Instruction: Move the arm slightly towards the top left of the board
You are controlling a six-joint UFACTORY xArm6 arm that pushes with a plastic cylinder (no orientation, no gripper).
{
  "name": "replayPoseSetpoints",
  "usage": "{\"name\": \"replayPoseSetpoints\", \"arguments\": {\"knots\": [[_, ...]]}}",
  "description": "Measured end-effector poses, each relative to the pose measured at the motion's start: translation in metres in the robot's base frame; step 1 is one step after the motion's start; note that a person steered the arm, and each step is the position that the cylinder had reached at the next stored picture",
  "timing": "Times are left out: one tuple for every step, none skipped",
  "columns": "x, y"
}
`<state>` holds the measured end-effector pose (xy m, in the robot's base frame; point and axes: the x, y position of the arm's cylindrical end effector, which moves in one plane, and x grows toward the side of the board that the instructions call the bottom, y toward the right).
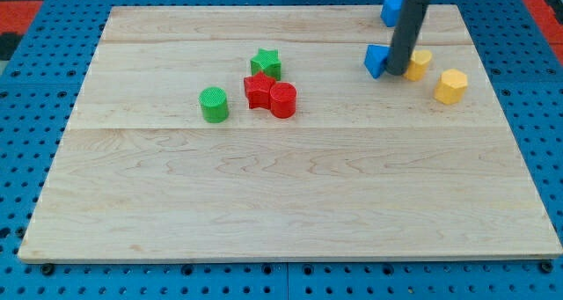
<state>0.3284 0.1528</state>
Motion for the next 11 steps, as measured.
{"name": "replayPoseSetpoints", "arguments": {"knots": [[-0.022, -0.009], [0.012, -0.024], [-0.01, -0.043], [-0.051, 0.01], [-0.065, 0.027], [-0.043, 0.044], [0.01, 0.036], [0.008, 0.044], [-0.012, 0.032], [-0.021, 0.031], [-0.022, 0.031]]}}
